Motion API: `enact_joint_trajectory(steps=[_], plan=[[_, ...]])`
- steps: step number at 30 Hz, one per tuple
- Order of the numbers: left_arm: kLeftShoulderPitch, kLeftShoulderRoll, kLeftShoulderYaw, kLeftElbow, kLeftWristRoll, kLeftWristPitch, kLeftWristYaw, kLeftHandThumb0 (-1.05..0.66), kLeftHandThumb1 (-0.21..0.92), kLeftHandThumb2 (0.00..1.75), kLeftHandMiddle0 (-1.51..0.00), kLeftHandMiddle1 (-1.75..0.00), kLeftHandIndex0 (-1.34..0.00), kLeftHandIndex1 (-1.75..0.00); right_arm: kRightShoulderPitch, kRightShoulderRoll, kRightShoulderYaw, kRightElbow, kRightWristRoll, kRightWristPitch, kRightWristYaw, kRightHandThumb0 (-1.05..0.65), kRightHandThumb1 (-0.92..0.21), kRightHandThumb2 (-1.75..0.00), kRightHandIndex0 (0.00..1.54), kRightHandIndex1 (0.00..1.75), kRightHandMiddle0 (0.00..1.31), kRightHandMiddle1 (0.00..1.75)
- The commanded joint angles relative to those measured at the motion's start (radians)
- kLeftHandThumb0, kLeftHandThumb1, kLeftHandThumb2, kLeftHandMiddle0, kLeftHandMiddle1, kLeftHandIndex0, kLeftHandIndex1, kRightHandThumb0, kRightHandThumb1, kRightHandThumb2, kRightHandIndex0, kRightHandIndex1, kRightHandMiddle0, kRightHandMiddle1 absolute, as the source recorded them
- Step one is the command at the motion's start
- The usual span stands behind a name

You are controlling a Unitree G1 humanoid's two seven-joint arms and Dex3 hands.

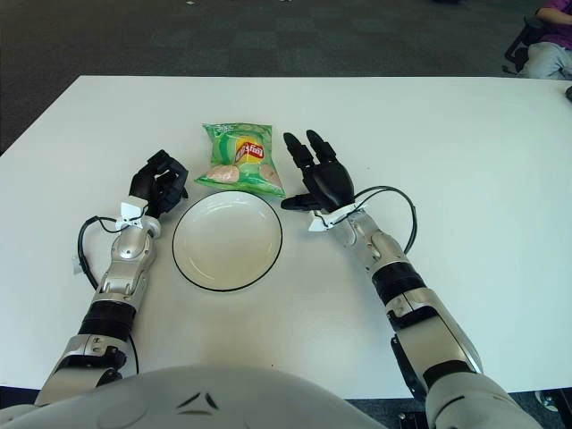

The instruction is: Put the snack into the plate.

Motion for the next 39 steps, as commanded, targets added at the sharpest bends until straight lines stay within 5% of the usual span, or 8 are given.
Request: enact_joint_trajectory(steps=[1, 39], plan=[[0.013, 0.000, 0.000, -0.007, 0.013, -0.001, 0.015, -0.27, 0.92, 0.29, -0.94, -1.75, -0.74, -1.75, -0.016, 0.006, 0.011, 0.041, 0.004, -0.011, -0.014, -0.69, -0.77, 0.00, 0.00, 0.00, 0.04, 0.02], [0.019, -0.005, -0.005, -0.012, 0.027, -0.011, 0.035, -0.27, 0.92, 0.28, -0.95, -1.75, -0.75, -1.75, -0.125, 0.069, 0.072, 0.244, -0.004, -0.039, -0.114, -0.67, -0.78, 0.00, 0.00, 0.00, 0.11, 0.04]])
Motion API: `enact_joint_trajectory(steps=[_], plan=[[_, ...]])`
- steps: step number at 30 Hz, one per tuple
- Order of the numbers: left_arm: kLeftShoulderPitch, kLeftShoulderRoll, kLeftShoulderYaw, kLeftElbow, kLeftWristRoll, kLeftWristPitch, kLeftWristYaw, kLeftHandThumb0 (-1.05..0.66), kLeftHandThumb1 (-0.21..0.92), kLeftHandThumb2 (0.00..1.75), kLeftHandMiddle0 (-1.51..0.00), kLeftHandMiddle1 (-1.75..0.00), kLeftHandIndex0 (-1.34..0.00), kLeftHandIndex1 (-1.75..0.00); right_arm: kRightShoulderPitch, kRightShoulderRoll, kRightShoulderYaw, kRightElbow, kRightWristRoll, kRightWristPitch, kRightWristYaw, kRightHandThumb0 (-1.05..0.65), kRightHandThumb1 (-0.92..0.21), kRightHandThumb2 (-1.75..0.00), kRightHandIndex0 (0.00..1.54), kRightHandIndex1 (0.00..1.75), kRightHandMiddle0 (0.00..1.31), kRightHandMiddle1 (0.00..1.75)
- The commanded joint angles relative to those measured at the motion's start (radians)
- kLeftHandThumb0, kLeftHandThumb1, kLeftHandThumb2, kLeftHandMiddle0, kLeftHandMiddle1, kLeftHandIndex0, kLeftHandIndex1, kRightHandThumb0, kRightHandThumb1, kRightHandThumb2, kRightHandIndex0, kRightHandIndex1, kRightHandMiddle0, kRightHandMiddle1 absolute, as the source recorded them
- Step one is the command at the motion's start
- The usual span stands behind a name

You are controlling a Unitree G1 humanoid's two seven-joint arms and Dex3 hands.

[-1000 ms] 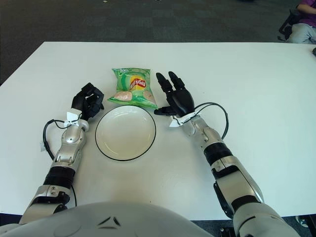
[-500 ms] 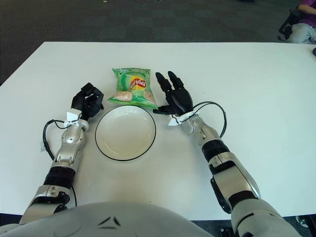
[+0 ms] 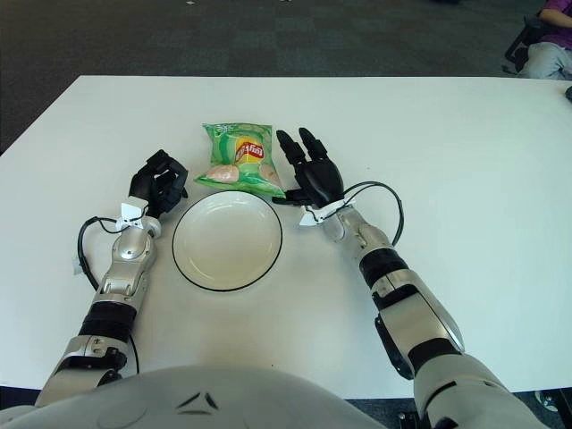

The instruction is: Put the snack into the plate.

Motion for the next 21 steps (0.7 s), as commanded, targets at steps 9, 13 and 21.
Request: enact_joint_trajectory(steps=[9, 13, 21], plan=[[0.015, -0.003, -0.003, -0.005, 0.016, -0.013, 0.019, -0.27, 0.92, 0.28, -0.95, -1.75, -0.75, -1.75, -0.039, 0.019, 0.039, 0.085, -0.014, 0.004, -0.058, -0.63, -0.78, 0.00, 0.00, 0.00, 0.13, 0.04], [0.015, -0.003, -0.004, -0.005, 0.019, -0.014, 0.022, -0.27, 0.92, 0.29, -0.95, -1.75, -0.75, -1.75, -0.052, 0.024, 0.051, 0.106, -0.015, 0.006, -0.075, -0.62, -0.78, 0.00, 0.00, 0.00, 0.14, 0.04], [0.016, -0.006, -0.005, -0.006, 0.026, -0.016, 0.026, -0.27, 0.92, 0.29, -0.95, -1.75, -0.75, -1.75, -0.082, 0.037, 0.079, 0.155, -0.034, 0.020, -0.128, -0.60, -0.78, 0.00, 0.00, 0.00, 0.16, 0.04]])
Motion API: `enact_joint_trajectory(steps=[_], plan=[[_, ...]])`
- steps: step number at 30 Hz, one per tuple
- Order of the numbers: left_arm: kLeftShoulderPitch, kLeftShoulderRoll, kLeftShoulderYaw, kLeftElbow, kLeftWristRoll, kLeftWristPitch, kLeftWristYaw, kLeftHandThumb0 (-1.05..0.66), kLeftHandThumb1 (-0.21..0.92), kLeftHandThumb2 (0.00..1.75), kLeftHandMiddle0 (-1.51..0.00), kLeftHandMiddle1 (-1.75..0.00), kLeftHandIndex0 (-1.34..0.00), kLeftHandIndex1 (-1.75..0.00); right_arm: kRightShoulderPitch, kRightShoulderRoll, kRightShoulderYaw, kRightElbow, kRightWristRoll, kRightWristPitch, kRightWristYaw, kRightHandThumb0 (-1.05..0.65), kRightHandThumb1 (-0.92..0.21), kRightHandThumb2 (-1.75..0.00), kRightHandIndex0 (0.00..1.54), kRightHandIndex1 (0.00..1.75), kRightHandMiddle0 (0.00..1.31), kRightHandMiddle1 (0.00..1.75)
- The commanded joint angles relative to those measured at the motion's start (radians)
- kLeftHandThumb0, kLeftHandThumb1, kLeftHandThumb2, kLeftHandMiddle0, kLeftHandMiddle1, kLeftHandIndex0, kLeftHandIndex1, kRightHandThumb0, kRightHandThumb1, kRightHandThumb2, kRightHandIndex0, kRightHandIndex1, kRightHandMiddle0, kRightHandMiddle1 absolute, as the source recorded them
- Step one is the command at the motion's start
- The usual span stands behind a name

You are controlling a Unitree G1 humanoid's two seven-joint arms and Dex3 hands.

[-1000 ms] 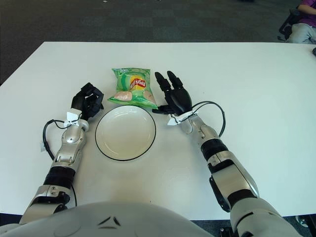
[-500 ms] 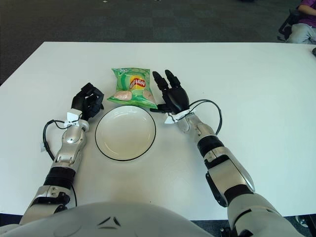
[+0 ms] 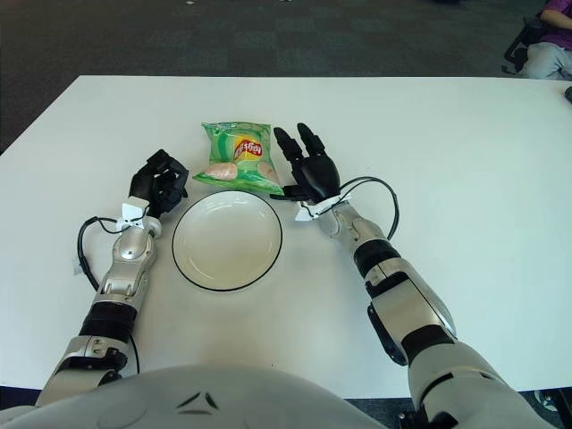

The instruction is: Put the snack into the plate.

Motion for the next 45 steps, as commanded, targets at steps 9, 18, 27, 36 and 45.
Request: enact_joint_trajectory(steps=[9, 18, 27, 36, 45], plan=[[0.017, -0.006, -0.005, -0.004, 0.008, -0.015, 0.015, -0.27, 0.92, 0.29, -0.95, -1.75, -0.75, -1.75, -0.027, 0.018, 0.042, 0.075, -0.028, 0.019, -0.059, -0.58, -0.79, 0.00, 0.05, 0.02, 0.19, 0.05], [0.021, -0.007, -0.007, -0.012, 0.010, -0.013, 0.016, -0.27, 0.92, 0.28, -0.95, -1.75, -0.75, -1.75, -0.044, 0.016, 0.072, 0.099, -0.047, 0.030, -0.103, -0.40, -0.86, -0.01, 0.24, 0.02, 0.34, 0.07], [0.022, -0.008, -0.009, -0.014, 0.012, -0.014, 0.017, -0.27, 0.92, 0.28, -0.95, -1.75, -0.74, -1.75, -0.049, 0.019, 0.077, 0.111, -0.038, 0.023, -0.151, -0.32, -0.92, -0.07, 0.71, 0.24, 0.64, 0.73], [0.021, -0.009, -0.011, -0.012, 0.013, -0.018, 0.019, -0.27, 0.92, 0.29, -0.94, -1.75, -0.74, -1.75, -0.045, 0.026, 0.078, 0.129, -0.034, 0.017, -0.203, -0.01, -0.92, -0.11, 0.54, 1.26, 0.66, 1.14], [0.021, -0.008, -0.012, -0.011, 0.012, -0.022, 0.017, -0.27, 0.92, 0.29, -0.94, -1.75, -0.74, -1.75, -0.049, 0.021, 0.092, 0.161, -0.047, 0.007, -0.312, 0.00, -0.91, -0.02, 0.72, 1.10, 0.74, 1.08]])
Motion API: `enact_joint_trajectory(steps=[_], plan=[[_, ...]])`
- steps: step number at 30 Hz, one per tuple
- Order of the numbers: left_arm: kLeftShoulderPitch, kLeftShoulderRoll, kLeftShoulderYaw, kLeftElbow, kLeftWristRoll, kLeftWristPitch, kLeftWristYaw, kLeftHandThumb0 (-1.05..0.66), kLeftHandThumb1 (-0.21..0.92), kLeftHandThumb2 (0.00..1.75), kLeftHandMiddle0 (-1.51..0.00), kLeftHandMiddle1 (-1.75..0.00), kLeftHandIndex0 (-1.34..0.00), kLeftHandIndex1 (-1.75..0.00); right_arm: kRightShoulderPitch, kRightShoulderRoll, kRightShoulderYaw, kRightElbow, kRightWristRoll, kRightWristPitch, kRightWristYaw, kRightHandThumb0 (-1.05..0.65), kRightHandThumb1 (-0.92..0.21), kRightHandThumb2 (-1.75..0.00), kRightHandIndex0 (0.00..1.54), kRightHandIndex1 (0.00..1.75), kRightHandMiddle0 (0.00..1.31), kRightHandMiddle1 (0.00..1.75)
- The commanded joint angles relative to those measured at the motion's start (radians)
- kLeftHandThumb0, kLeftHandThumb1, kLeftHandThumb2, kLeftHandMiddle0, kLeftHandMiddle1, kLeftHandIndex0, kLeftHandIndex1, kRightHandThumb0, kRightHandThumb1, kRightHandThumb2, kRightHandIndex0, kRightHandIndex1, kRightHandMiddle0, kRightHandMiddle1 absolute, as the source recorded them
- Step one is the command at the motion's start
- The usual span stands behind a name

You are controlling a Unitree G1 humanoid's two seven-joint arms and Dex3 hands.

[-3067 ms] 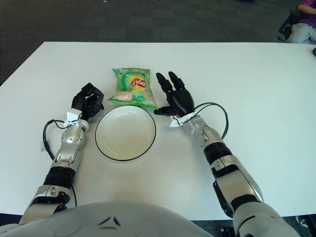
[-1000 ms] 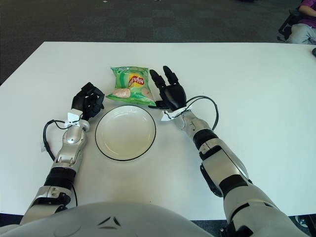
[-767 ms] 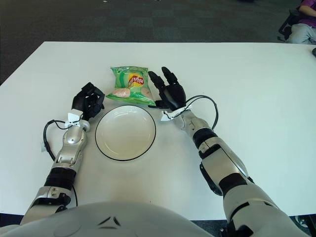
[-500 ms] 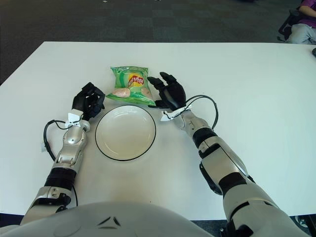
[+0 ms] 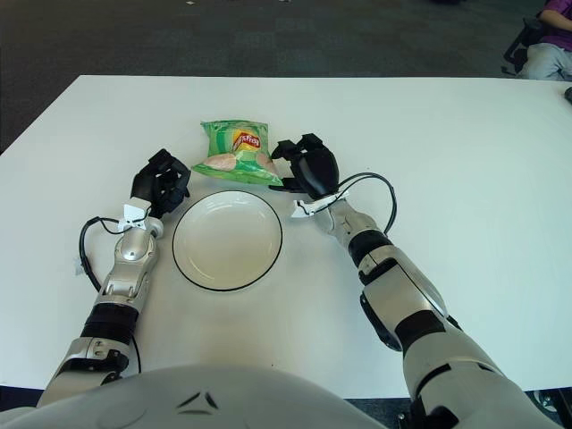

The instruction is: Put the snack into the plate.

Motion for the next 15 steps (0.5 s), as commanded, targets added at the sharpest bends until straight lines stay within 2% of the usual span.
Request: enact_joint_trajectory(steps=[1, 11, 15], plan=[[0.014, 0.000, -0.001, 0.003, 0.009, -0.013, 0.012, -0.27, 0.92, 0.29, -0.94, -1.75, -0.74, -1.75, 0.029, -0.003, 0.008, 0.034, -0.009, -0.010, -0.046, 0.00, -0.91, -0.01, 0.73, 1.09, 0.74, 1.08], [0.014, 0.001, -0.003, 0.004, 0.012, -0.016, 0.013, -0.27, 0.92, 0.29, -0.94, -1.75, -0.74, -1.75, 0.068, -0.073, -0.020, -0.002, 0.013, -0.062, -0.087, 0.00, -0.89, 0.00, 0.82, 0.98, 0.76, 1.06], [0.013, 0.002, -0.004, 0.007, 0.013, -0.020, 0.014, -0.28, 0.92, 0.29, -0.94, -1.75, -0.74, -1.75, 0.107, -0.137, -0.050, -0.064, 0.029, -0.115, -0.081, 0.00, -0.89, 0.00, 0.84, 0.93, 0.77, 1.07]])
